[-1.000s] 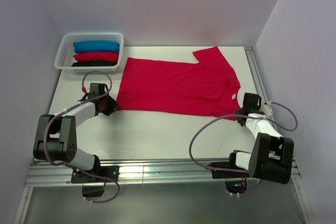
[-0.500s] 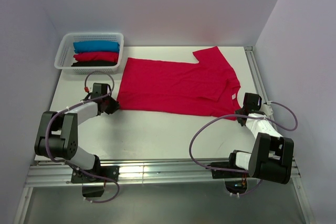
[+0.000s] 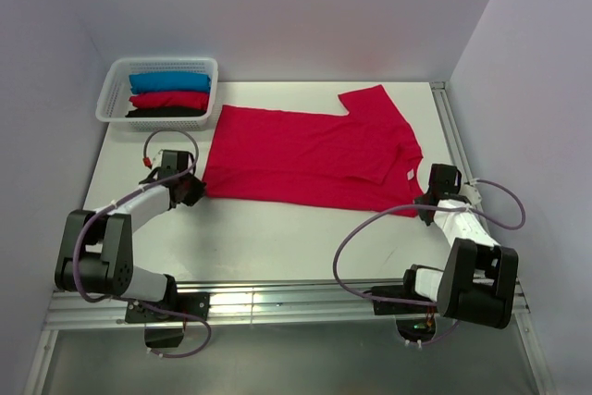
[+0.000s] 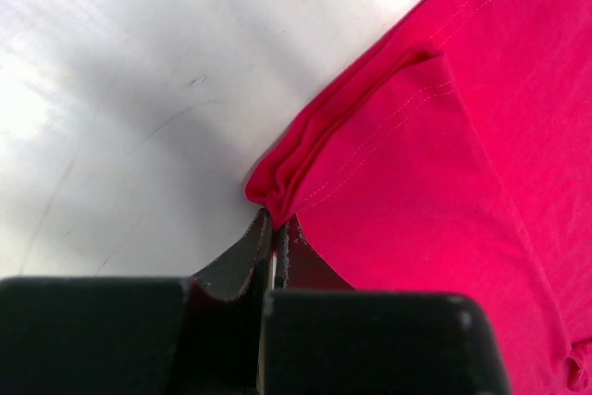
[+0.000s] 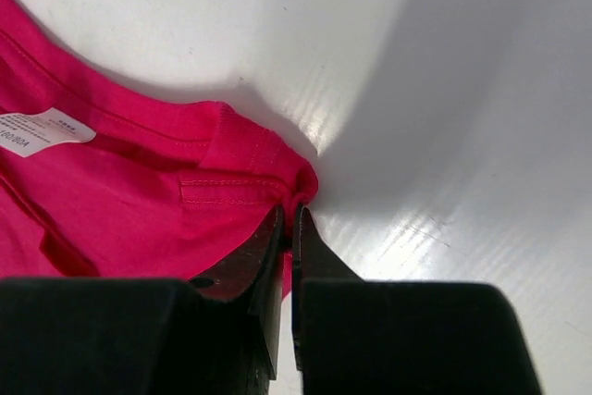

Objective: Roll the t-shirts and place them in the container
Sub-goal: Fold the tshirt

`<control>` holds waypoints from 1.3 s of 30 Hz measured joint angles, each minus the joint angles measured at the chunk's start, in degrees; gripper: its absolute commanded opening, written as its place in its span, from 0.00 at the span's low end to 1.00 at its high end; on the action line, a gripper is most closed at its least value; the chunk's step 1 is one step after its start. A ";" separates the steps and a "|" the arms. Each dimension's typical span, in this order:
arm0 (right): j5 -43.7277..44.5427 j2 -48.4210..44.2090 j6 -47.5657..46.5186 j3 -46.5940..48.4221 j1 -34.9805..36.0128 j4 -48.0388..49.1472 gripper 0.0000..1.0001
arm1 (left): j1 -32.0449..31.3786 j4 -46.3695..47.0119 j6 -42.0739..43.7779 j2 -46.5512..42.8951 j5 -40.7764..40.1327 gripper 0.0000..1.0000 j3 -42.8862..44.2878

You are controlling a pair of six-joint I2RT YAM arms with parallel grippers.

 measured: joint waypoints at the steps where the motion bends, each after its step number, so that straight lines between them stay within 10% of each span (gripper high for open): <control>1: 0.04 -0.61 -0.04 0.02 0.00 -0.76 0.10 | 0.00 -0.35 -0.02 -0.94 -0.20 0.00 -0.48; 5: 0.39 -3.67 -0.09 0.02 0.00 -3.56 0.16 | 0.00 -1.53 0.00 -3.61 -0.85 0.00 -2.21; 9: 1.05 -5.09 -1.03 0.26 -0.07 -5.62 0.49 | 0.00 -2.34 0.02 -4.87 -1.01 0.00 -3.43; 24: -5.33 -10.97 -7.34 5.64 -0.02 -8.52 0.34 | 0.00 -3.04 0.50 -8.41 -2.60 0.00 -5.92; 39: -20.22 8.70 -10.34 9.90 10.43 1.49 0.25 | 0.00 -2.97 3.19 -7.89 -2.29 0.00 -5.92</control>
